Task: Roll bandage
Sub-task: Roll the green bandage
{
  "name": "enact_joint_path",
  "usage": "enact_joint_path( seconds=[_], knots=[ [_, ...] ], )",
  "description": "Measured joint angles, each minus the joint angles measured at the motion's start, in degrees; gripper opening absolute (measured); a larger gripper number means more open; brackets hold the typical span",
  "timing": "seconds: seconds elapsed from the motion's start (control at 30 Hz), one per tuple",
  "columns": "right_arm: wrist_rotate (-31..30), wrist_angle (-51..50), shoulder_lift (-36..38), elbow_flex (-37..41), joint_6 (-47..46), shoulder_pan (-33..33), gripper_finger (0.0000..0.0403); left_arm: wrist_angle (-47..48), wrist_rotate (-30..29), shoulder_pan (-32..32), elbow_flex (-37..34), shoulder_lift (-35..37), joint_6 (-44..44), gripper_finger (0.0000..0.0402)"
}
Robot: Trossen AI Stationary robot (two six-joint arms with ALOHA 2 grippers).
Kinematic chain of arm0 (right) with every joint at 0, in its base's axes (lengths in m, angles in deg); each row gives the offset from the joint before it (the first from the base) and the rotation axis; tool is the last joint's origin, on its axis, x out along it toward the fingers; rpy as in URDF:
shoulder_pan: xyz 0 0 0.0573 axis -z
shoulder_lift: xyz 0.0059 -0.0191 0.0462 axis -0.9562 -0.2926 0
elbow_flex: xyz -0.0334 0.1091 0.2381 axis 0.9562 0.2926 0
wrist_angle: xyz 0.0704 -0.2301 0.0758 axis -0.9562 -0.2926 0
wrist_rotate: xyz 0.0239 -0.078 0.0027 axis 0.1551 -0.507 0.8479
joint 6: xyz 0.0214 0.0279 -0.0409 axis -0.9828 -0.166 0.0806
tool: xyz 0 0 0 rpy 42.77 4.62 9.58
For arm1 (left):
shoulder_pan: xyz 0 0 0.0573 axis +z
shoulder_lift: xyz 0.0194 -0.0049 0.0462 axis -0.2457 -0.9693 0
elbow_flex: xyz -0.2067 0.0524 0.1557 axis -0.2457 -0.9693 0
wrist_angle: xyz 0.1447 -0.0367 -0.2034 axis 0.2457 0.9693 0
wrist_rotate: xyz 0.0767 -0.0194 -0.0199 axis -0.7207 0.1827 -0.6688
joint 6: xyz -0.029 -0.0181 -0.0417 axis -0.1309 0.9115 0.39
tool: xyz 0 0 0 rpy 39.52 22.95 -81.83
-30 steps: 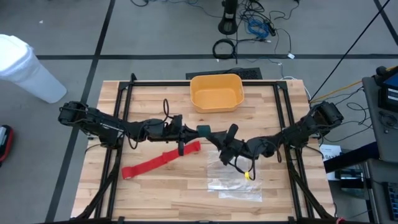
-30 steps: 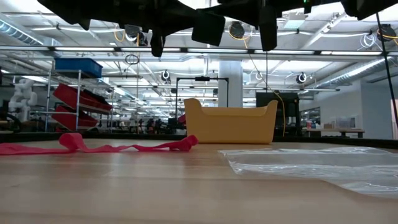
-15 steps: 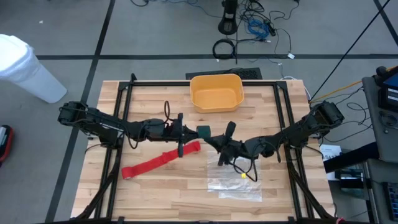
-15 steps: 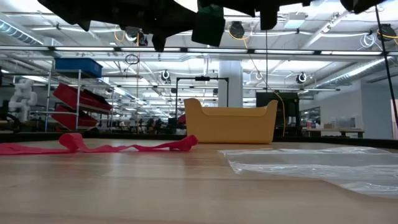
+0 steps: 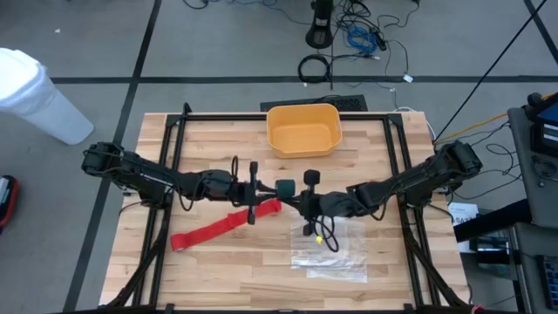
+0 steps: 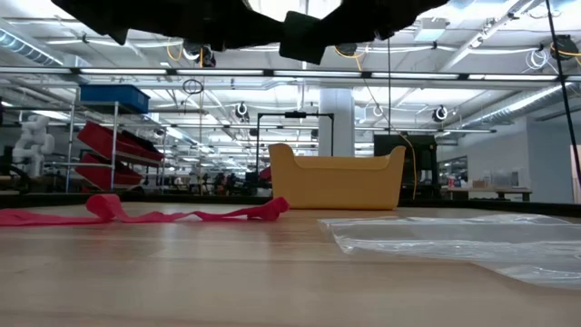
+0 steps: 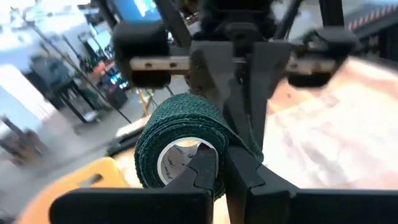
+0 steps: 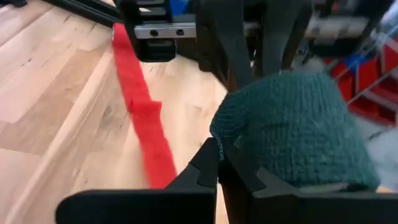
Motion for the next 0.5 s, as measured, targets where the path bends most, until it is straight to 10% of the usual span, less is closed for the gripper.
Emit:
enact_joint_path(
  seconds=[0.5],
  knots=[
    [10.4,-8.8,0.0,-3.6,-22.5,1.3,0.0000,0.7,-12.0,-9.3,0.0,0.3,-31.6,0.0013]
  ],
)
